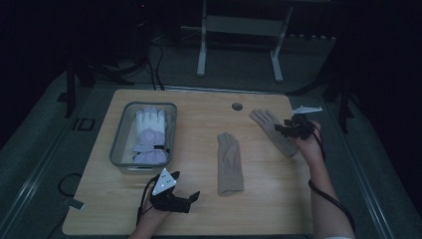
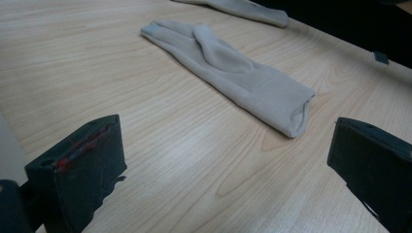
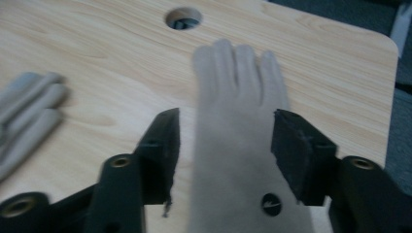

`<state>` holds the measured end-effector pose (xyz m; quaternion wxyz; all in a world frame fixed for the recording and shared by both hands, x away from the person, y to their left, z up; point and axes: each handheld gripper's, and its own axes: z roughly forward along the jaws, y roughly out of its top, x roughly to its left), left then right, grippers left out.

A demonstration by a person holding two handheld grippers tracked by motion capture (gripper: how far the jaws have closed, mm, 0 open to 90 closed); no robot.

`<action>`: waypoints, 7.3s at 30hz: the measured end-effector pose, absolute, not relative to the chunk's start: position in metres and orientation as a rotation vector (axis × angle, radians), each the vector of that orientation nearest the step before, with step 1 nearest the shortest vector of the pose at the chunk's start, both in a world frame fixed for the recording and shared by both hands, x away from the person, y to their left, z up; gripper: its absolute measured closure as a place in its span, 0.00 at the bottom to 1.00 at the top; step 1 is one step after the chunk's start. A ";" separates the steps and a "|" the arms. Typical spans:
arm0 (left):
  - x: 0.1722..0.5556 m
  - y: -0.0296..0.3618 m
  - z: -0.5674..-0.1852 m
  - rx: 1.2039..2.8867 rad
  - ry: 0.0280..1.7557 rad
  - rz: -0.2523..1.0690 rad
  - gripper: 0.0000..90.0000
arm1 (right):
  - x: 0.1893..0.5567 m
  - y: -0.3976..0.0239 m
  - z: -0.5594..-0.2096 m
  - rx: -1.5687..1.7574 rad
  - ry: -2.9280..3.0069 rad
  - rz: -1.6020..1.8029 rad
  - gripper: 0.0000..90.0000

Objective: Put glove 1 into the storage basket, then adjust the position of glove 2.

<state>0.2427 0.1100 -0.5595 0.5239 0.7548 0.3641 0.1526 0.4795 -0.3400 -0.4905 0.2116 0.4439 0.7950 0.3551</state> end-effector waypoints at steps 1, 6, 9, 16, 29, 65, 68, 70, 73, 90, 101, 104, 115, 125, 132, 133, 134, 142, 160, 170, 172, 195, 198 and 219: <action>0.243 0.109 -0.559 1.809 0.875 0.368 0.00 | 0.484 -0.341 -0.493 1.238 2.212 0.971 0.51; 0.244 0.111 -0.559 1.803 0.875 0.363 0.00 | 0.500 -0.340 -0.513 1.237 2.221 0.860 0.52; 0.244 0.112 -0.559 1.803 0.877 0.362 0.01 | 0.506 -0.338 -0.522 1.255 2.226 0.821 0.52; 0.244 0.112 -0.559 1.802 0.871 0.360 0.01 | 0.516 -0.336 -0.541 1.298 2.294 0.764 0.56; 0.244 0.110 -0.560 1.801 0.875 0.351 0.01 | 0.511 -0.329 -0.538 1.528 2.162 0.781 0.90; 0.242 0.107 -0.554 1.796 0.850 0.383 0.01 | 0.357 -0.321 -0.487 1.775 1.736 0.988 0.92; 0.242 0.108 -0.553 1.792 0.848 0.386 0.00 | 0.347 -0.322 -0.495 1.790 1.729 0.965 0.92; 0.242 0.108 -0.553 1.785 0.852 0.384 0.00 | 0.344 -0.323 -0.498 1.802 1.729 0.962 0.92; 0.241 0.108 -0.553 1.789 0.850 0.388 0.01 | 0.334 -0.326 -0.510 1.822 1.736 0.926 0.92; 0.240 0.107 -0.553 1.798 0.844 0.383 0.01 | 0.326 -0.330 -0.537 1.825 1.821 0.899 0.63; 0.240 0.109 -0.554 1.791 0.833 0.380 0.01 | 0.336 -0.346 -0.517 1.468 2.052 0.947 0.60; 0.240 0.109 -0.554 1.794 0.833 0.378 0.00 | 0.342 -0.352 -0.520 1.394 2.112 0.928 0.60; 0.241 0.108 -0.557 1.808 0.837 0.382 0.00 | 0.357 -0.357 -0.543 1.405 2.255 0.856 0.53; 0.240 0.107 -0.557 1.812 0.829 0.400 0.01 | 0.348 -0.344 -0.546 1.461 2.143 0.787 0.84; 0.241 0.108 -0.558 1.810 0.836 0.397 0.00 | 0.346 -0.340 -0.540 1.519 2.082 0.811 0.89; 0.241 0.108 -0.558 1.810 0.837 0.397 0.00 | 0.346 -0.339 -0.537 1.532 2.065 0.824 0.89; 0.241 0.108 -0.557 1.809 0.837 0.397 0.00 | 0.346 -0.339 -0.533 1.535 2.052 0.836 0.89; 0.241 0.108 -0.557 1.809 0.834 0.399 0.00 | 0.344 -0.332 -0.499 1.547 1.999 0.923 0.89; 0.240 0.108 -0.556 1.808 0.835 0.402 0.01 | 0.340 -0.287 -0.432 1.470 1.967 1.045 0.89; 0.240 0.108 -0.556 1.810 0.831 0.401 0.01 | 0.343 -0.254 -0.426 1.428 1.996 1.083 0.89; 0.240 0.108 -0.556 1.809 0.832 0.401 0.01 | 0.343 -0.250 -0.426 1.421 2.000 1.082 0.89; 0.239 0.112 -0.553 1.797 0.832 0.414 0.01 | 0.352 -0.173 -0.459 1.384 2.156 1.089 0.89; 0.239 0.112 -0.554 1.795 0.836 0.413 0.01 | 0.354 -0.167 -0.468 1.381 2.182 1.072 0.89; 0.239 0.111 -0.555 1.801 0.834 0.401 0.01 | 0.371 -0.156 -0.531 1.467 2.269 0.942 0.87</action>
